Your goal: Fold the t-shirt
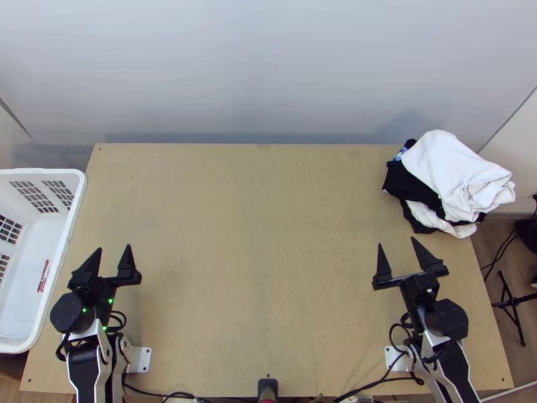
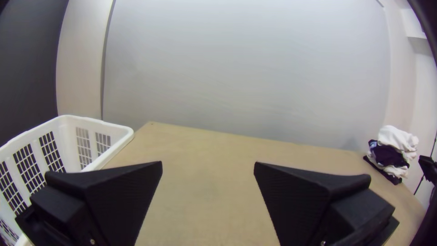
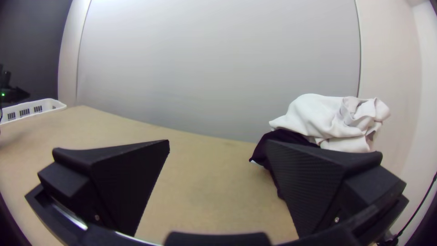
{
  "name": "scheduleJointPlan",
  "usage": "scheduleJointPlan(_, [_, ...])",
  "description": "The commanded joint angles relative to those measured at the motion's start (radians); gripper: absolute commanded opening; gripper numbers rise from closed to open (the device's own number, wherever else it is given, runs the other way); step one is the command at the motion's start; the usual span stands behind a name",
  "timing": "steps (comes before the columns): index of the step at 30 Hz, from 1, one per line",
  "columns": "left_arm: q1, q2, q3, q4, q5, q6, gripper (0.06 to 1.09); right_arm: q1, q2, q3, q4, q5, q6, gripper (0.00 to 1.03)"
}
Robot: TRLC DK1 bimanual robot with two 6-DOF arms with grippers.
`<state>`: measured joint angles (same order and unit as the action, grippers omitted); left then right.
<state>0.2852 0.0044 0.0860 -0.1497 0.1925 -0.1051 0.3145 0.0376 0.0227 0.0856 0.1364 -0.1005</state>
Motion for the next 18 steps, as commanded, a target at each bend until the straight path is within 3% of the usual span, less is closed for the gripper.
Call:
scheduleJointPlan(1, [-0.118, -0.003, -0.031, -0.005, -0.008, -0.016, 1.04, 0.012, -0.038, -0.02, -0.064, 0.008, 0.016, 0.98])
scheduleJointPlan(18, [-0.119, -0.004, -0.031, -0.005, -0.01, -0.015, 1.04, -0.008, -0.039, -0.02, -0.063, 0.008, 0.018, 0.98])
